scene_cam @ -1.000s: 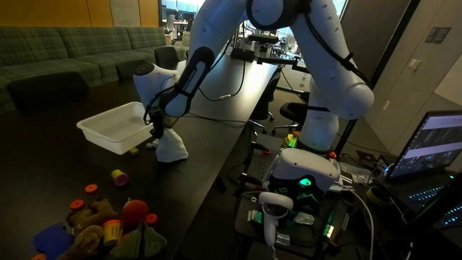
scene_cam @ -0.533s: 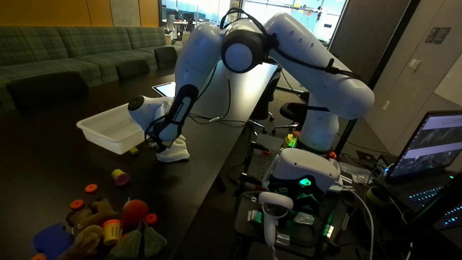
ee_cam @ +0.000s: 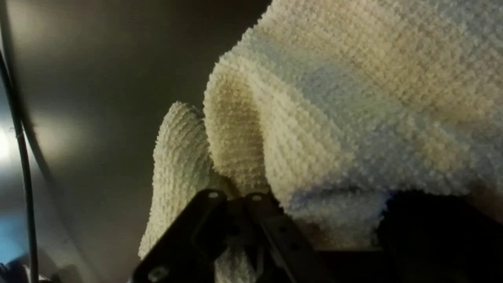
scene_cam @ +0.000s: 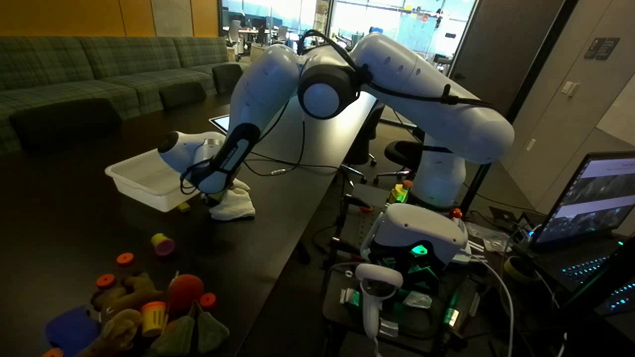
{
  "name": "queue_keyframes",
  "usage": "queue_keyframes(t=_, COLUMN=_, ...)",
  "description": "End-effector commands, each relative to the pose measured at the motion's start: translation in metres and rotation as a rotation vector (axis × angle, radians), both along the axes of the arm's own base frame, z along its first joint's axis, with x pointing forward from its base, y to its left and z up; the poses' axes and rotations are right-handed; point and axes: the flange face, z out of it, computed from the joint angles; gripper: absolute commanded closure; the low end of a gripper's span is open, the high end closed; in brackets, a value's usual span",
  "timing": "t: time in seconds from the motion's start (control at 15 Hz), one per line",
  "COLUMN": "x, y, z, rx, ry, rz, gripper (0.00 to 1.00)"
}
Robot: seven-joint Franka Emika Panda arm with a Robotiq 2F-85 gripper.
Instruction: Pick up the cloth and move the objects on the table with the cloth, then put the cloth in the box
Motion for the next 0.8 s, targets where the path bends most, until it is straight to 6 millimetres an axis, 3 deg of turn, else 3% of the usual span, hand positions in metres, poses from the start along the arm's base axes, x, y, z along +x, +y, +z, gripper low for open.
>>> queue_keyframes(t=0.0, x=0.014, y=0.035, z=-0.011, rx=0.043, ry=-0.026, rz=0.046, gripper=0.85)
queue_keyframes(t=0.47, x=0.016, y=0.126, z=0.000, rx=0.091, ry=-0.081, rz=0.187, gripper=0.85)
queue_keyframes(t=0.73, x=0.017, y=0.158, z=0.001, rx=0.096, ry=-0.092, rz=0.233, gripper=0.85)
